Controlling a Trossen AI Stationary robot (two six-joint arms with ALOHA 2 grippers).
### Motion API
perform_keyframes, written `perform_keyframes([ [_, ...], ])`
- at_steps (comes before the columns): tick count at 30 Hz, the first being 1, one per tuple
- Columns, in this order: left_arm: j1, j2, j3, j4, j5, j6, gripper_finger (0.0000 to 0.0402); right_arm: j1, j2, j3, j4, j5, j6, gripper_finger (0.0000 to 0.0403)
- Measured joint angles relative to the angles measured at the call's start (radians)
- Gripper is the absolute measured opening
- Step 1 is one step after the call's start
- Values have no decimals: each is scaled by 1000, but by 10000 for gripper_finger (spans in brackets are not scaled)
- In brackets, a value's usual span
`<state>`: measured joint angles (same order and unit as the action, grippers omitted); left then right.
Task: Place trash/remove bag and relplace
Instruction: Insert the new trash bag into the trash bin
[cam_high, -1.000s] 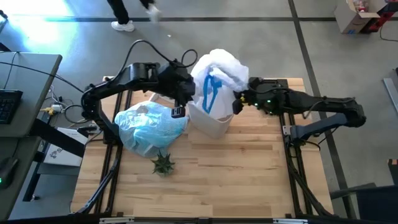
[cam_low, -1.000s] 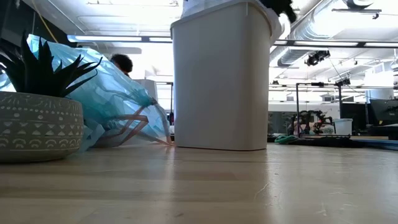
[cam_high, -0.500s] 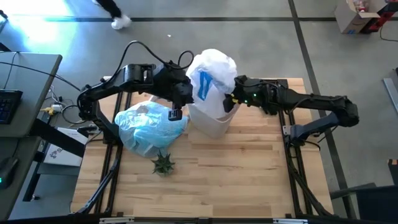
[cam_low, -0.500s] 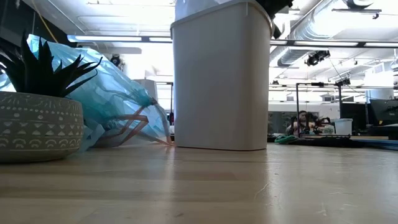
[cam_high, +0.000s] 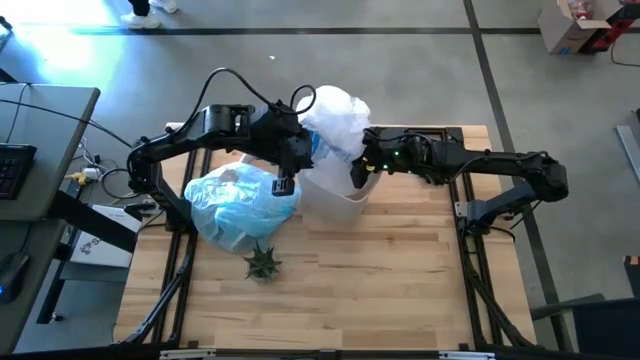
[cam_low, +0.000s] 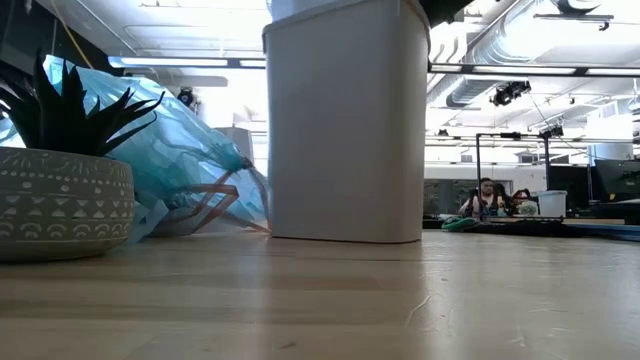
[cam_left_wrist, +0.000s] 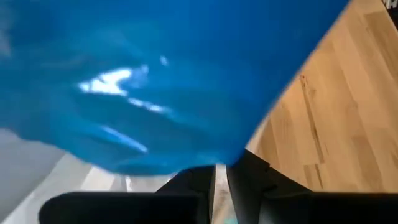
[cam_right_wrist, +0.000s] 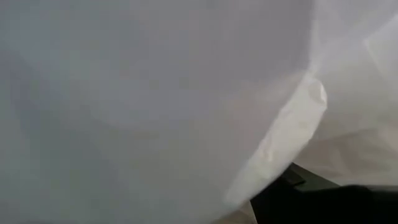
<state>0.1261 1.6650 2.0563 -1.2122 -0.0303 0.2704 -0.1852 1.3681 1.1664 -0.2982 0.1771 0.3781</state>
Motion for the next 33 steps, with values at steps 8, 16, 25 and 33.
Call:
perform_keyframes([
  [8, -20, 0, 0, -31, 1, -5, 21, 13, -14, 40, -5, -108, 6, 122],
  [16, -23, 0, 0, -65, -2, -12, 21, 77, -15, 196, -231, -64, -20, 151],
  [25, -15, -1, -45, -68, -4, -8, 21, 167, -16, 293, -399, 131, -26, 209],
  [33, -7, 0, -172, -41, -33, 6, 21, 246, -36, 293, -456, 297, -17, 234],
])
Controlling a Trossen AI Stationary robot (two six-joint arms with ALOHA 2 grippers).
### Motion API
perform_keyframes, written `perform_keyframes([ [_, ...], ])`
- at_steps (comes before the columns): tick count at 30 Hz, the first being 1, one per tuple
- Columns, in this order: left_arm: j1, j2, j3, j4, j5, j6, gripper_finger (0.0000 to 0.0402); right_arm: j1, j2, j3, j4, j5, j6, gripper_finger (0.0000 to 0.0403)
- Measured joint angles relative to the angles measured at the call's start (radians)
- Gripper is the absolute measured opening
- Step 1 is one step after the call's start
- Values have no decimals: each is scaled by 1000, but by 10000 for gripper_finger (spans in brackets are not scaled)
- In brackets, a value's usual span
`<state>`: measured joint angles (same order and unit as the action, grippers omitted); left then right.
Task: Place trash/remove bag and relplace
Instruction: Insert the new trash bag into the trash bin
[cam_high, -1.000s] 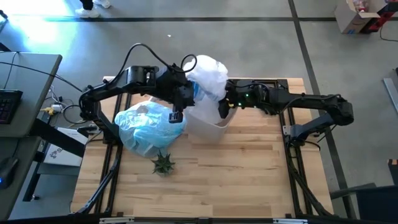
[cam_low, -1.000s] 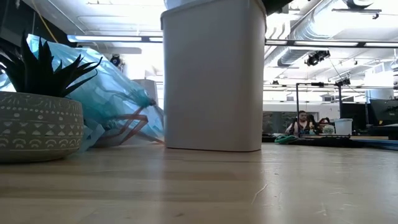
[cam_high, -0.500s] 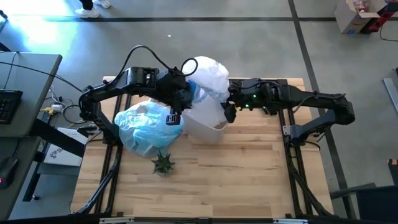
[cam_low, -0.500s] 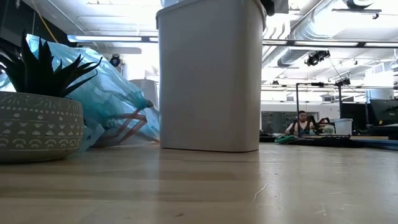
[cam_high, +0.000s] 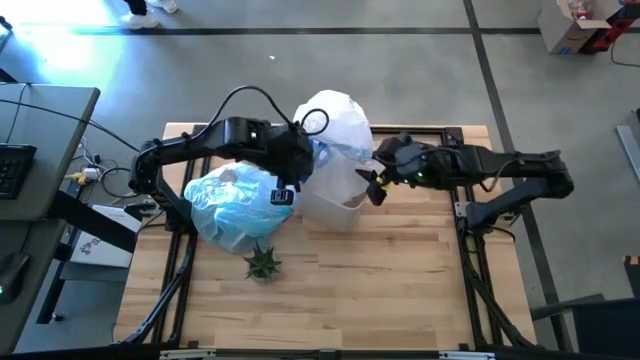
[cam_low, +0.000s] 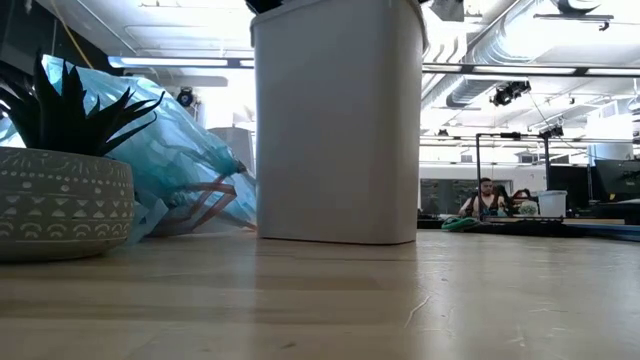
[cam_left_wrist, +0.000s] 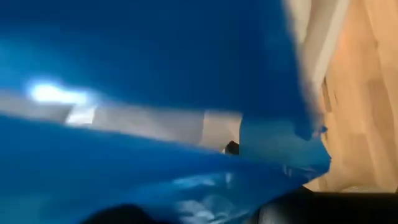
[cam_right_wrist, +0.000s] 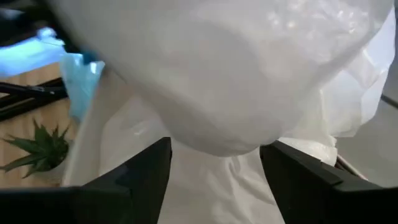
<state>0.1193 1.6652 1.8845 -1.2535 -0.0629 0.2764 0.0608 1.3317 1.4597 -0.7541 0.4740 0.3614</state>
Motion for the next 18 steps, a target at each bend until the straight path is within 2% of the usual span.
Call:
perform_keyframes([
  [4, 0, 0, -5, 8, -3, 7, 21, 65, -35, 0, 1, 76, -23, 234],
  [12, 6, -13, -6, 45, -3, 32, 21, 268, -61, 0, 13, 325, -147, 227],
  [18, 21, -13, -6, 59, -2, 40, 21, 415, -62, 0, 191, 348, -310, 210],
])
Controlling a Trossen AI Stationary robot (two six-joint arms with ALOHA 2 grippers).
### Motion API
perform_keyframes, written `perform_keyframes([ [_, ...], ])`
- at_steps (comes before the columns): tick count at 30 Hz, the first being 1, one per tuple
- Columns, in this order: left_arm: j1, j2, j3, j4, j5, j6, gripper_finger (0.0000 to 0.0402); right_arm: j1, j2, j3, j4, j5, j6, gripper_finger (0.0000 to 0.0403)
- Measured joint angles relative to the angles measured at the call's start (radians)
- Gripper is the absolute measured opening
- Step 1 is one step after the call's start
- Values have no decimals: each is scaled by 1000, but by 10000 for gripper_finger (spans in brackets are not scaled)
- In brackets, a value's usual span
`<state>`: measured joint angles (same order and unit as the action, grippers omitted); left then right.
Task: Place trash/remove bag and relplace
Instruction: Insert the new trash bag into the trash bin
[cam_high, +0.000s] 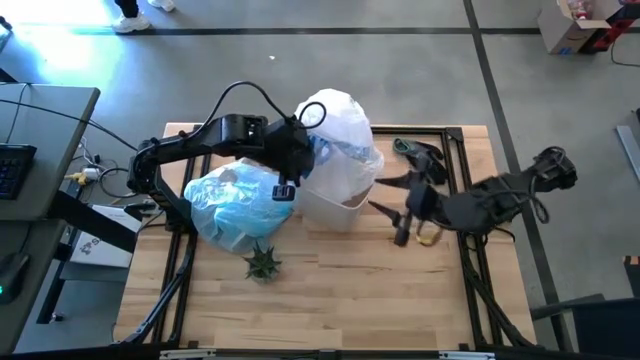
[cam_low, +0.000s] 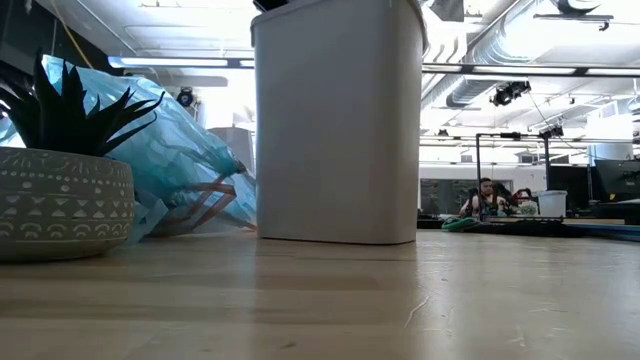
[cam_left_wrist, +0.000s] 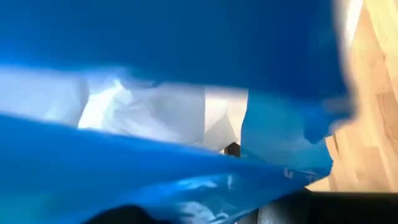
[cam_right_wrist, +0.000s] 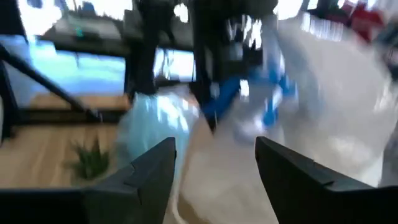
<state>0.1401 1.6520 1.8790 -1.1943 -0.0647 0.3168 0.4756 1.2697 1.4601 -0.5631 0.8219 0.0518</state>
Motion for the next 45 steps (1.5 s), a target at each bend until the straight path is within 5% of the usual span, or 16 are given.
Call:
perform_keyframes([
  [7, 4, 0, 0, 40, 34, 2, 21, -3, 0, 0, 289, 145, -296, 194],
  [23, -4, 0, 0, 42, 35, -8, 21, -246, 95, 0, 328, -26, -342, 193],
  [27, -7, 0, 0, 42, 35, -7, 21, -271, 123, -1, 334, 148, -385, 187],
  [30, -20, -2, 0, 37, 35, 7, 21, -288, 125, -1, 327, 215, -401, 153],
  [36, -46, -38, 0, 22, 33, 18, 21, -292, 125, -1, 290, 249, -409, 14],
  [45, -51, -192, 1, 38, 34, -25, 21, -341, 82, -1, -33, 222, -67, 1],
])
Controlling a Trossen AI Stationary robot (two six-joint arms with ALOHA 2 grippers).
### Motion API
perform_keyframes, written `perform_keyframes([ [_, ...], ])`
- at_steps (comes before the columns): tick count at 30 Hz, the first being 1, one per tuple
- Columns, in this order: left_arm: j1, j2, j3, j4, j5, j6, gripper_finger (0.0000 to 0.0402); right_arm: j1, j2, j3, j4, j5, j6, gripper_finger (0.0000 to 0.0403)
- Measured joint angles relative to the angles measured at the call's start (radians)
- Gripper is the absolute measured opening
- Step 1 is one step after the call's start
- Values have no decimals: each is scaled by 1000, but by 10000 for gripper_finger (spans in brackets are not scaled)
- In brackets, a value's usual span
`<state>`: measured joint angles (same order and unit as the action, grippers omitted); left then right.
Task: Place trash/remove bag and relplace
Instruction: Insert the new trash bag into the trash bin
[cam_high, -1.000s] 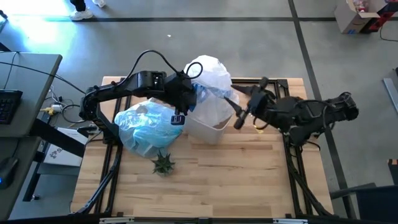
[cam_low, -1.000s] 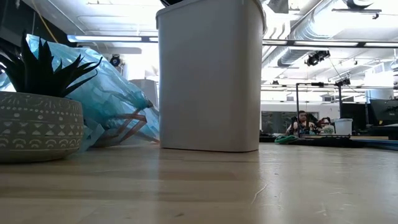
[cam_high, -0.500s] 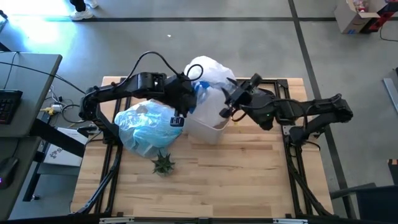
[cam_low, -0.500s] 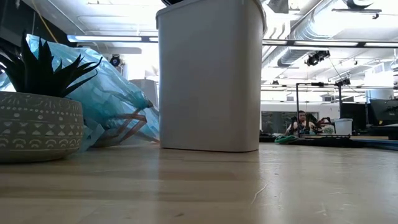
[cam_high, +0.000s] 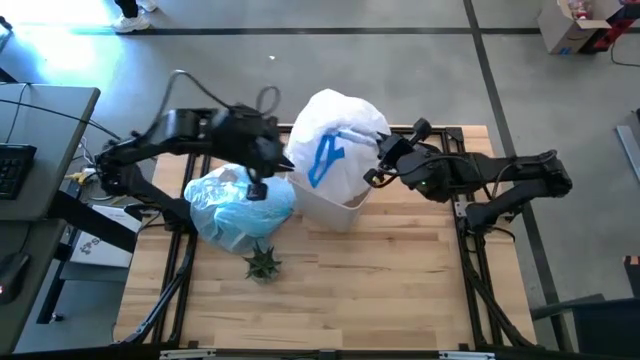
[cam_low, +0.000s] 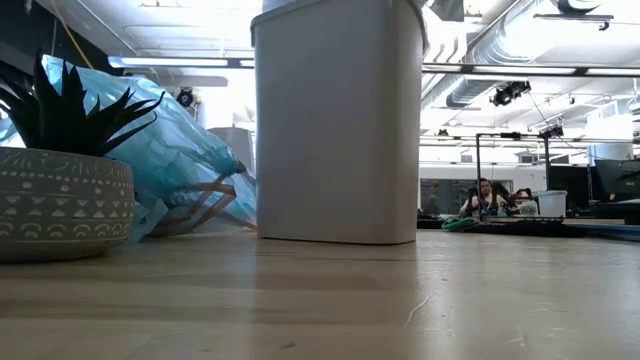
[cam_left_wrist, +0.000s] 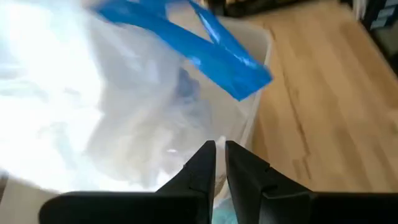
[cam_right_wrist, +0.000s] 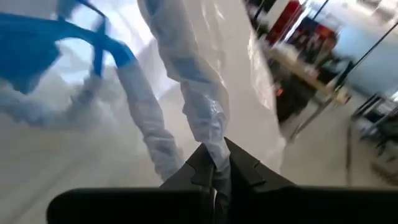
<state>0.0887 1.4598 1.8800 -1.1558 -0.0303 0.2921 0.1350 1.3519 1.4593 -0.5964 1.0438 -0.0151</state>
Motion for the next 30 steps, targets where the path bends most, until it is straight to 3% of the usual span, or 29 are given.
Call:
perform_keyframes([
  [6, 0, -84, 0, 157, 59, -77, 21, -37, -4, 0, -113, -85, 135, 0],
  [15, -13, 15, 0, 288, -80, -164, 21, -106, -4, 0, -45, -184, 129, 0],
  [21, -47, 99, 0, 368, -435, -128, 38, -139, -4, 0, -40, -201, 120, 0],
  [26, -53, 142, 0, 439, -640, -43, 72, -153, -4, 0, -21, -243, 109, 0],
  [28, -43, 153, 0, 453, -675, -16, 85, -153, -4, 0, -18, -263, 108, 0],
  [30, -21, 161, 0, 455, -639, -16, 98, -153, -4, 0, -20, -280, 111, 0],
])
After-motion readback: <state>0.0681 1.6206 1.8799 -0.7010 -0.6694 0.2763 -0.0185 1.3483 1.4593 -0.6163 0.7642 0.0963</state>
